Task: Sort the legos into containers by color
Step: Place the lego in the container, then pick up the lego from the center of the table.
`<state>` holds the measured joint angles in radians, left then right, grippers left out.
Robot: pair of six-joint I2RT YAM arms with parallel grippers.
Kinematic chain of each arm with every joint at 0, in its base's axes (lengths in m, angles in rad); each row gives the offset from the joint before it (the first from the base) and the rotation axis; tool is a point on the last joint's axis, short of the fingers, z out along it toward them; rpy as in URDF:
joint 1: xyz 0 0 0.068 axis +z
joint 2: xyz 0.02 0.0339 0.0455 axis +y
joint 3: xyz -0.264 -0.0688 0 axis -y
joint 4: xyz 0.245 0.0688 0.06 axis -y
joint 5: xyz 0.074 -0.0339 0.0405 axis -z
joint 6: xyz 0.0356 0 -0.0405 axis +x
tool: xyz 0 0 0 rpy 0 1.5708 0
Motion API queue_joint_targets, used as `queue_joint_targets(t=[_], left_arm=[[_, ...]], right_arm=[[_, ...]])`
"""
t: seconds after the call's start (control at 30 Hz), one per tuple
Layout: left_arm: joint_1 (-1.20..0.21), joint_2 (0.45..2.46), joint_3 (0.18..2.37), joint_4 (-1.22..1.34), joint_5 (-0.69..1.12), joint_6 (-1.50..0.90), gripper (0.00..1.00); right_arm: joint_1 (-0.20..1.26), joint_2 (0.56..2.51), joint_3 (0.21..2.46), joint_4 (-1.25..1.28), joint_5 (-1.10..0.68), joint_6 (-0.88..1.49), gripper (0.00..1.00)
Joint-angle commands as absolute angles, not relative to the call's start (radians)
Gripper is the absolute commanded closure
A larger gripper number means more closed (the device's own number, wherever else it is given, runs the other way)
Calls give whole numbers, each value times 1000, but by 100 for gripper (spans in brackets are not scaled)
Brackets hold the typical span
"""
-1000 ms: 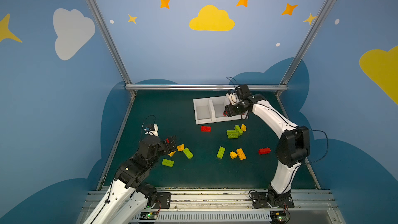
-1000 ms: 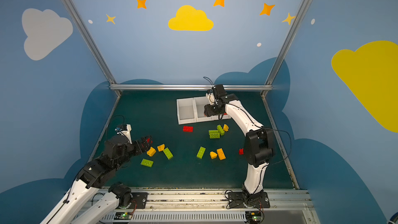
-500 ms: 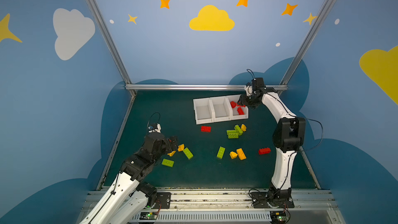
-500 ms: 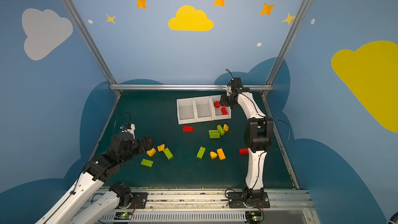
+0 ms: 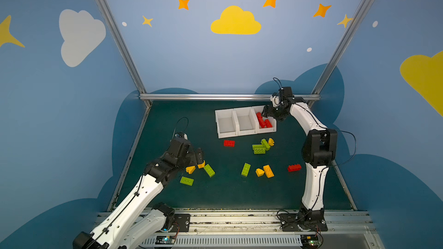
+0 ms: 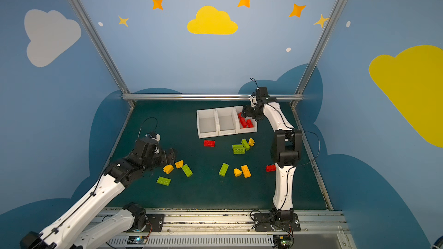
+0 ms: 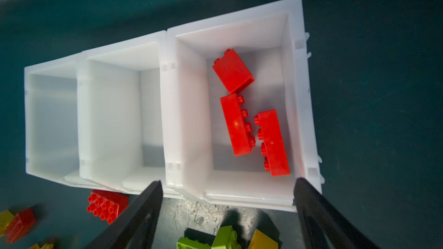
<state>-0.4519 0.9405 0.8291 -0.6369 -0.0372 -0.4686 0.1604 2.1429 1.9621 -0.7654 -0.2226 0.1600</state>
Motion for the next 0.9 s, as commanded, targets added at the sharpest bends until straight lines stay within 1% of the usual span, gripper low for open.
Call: queue_joint_targets(t=[0.0,0.1,0.23,0.33,0.53,0.67,0.87], left_arm=[[-462,1003,889,-635,5,-448,0],[-492,1090,930,-590,9,-449,0],[-538,1244,1018,-569,1,-417,0],[-546,1358,1095,-578,24,-393,0],[-554,1565,1223,-562,40,-364,0],[-564,1708,1308,-547,50,-365,0],[-592,1926,1482,-611,6,-371,0]], right_arm=[[160,1992,1904,-744,-236,169,16],[165,1858,1764,-684,-240,207,16],[166,1633,1507,-567,-258,288,16],[169,1449,1286,-422,-316,358,16],[182,1165,979,-263,-354,492,16],[193,1051,875,-273,-362,507,16],[194,906,760,-269,-376,498,14]])
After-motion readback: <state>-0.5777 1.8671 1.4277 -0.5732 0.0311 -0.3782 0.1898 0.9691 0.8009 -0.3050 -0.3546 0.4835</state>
